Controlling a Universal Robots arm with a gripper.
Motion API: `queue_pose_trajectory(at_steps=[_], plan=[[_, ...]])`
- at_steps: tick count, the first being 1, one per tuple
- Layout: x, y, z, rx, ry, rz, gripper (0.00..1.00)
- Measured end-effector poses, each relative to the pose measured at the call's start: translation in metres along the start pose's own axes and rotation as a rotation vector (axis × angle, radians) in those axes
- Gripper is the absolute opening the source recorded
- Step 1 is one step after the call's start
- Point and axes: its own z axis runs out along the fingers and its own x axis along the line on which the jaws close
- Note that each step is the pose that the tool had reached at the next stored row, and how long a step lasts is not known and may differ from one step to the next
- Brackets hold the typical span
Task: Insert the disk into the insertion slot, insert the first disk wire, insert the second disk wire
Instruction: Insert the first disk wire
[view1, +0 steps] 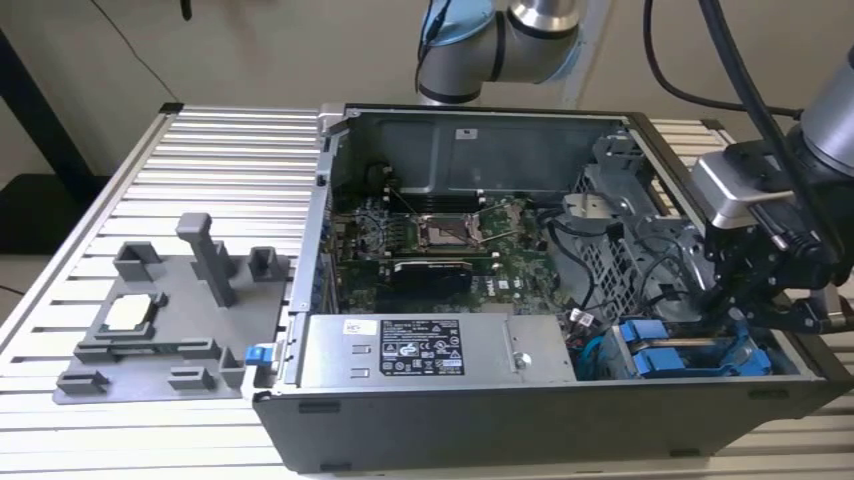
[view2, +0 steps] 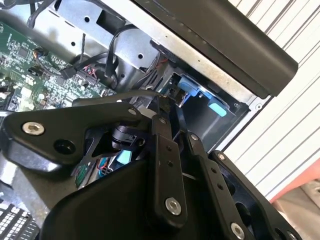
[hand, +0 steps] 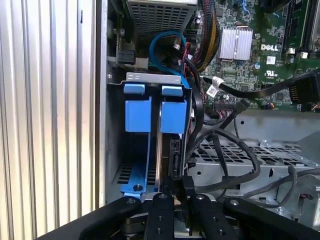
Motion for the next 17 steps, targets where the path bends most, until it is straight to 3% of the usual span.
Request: queue_pose_trajectory(at_steps=[17], plan=[[-0.0006, 0.0003, 0.0037, 0.0011, 0.0004, 0.004, 0.19]])
